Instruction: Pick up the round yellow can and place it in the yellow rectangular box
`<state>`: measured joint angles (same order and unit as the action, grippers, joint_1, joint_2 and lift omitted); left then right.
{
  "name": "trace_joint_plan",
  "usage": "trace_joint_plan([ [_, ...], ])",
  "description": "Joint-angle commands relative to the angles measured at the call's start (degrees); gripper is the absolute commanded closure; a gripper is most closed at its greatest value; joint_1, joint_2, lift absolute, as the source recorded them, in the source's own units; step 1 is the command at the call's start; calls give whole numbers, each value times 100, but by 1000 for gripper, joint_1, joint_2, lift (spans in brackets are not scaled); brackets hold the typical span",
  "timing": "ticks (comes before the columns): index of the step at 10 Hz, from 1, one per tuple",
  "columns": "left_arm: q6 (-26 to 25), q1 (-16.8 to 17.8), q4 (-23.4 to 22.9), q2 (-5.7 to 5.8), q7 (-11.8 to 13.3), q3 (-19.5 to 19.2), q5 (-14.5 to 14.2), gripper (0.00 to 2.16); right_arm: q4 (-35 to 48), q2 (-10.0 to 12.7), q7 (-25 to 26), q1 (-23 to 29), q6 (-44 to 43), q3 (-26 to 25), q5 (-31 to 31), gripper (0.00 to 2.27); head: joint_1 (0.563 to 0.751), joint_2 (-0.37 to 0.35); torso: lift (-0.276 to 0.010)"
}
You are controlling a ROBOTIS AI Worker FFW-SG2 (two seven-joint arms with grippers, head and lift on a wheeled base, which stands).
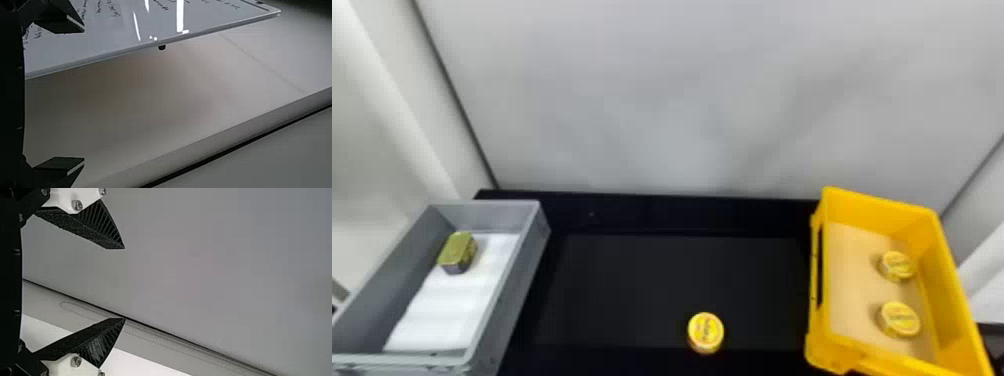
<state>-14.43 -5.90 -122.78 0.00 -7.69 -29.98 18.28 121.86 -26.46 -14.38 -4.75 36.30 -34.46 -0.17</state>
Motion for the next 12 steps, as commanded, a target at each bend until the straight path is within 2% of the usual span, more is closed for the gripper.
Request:
trace_joint_plan([
  [1,0,-8,-1,-15,-14,0,0,96,14,0,-4,0,2,0,-9,162,694,14,-60],
  [5,0,-8,-1,-15,-14,-9,0,96,49,0,-13,9,11,36,-71,163,694,14,-60],
  [8,9,-8,-1,-15,-14,-18,0,96,181,79,-4,53,-51,264,-27,182,694,14,-60],
  [12,9,9,17,-15,-14,-9,0,96,75,290,-31,185,-156,1459,184,182,694,14,-60],
])
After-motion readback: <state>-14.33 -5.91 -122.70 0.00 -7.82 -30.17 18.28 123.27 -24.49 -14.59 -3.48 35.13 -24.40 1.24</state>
